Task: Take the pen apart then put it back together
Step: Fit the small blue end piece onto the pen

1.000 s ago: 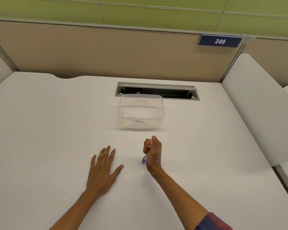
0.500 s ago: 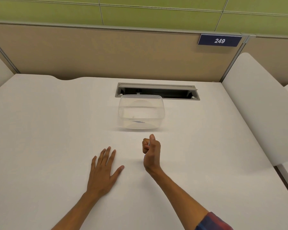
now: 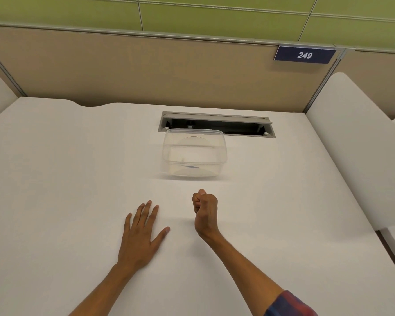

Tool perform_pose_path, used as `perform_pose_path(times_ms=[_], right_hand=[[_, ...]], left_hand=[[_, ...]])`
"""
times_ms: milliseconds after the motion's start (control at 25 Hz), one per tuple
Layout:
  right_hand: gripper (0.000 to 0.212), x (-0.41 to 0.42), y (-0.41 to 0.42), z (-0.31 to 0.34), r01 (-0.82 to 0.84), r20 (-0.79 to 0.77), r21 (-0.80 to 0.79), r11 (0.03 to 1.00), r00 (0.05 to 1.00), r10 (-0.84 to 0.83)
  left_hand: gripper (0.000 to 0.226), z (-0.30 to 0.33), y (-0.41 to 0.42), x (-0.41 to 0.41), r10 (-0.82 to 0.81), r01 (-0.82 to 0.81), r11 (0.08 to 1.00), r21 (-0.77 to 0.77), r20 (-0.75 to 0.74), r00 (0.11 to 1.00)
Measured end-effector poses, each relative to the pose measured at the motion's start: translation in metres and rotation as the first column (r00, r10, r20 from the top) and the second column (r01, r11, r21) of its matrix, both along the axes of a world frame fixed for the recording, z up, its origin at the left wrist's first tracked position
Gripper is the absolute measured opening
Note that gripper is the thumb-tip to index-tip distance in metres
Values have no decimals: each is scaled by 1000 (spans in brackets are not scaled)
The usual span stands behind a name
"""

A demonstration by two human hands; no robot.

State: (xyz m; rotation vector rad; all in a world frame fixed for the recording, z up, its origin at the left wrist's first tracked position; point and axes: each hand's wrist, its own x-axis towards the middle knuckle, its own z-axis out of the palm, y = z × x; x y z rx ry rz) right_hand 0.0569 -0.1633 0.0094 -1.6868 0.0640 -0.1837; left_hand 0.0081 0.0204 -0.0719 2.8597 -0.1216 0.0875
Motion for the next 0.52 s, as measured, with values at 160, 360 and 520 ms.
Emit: perform_pose_path(times_ms=[160, 360, 520], right_hand=[[37, 2, -4, 1, 2, 2, 12, 1000, 1000, -2], [36, 3, -6, 1, 0, -6, 13, 1000, 1000, 0], [36, 3, -7, 1, 1, -16, 11, 1000, 1000, -1]], left_hand=[[74, 0, -1, 0, -2, 2, 1000, 2, 3, 1000], [75, 0, -1, 0, -2, 2, 1000, -3, 6, 1000], [75, 0, -1, -1, 2, -2, 1000, -5, 6, 1000]])
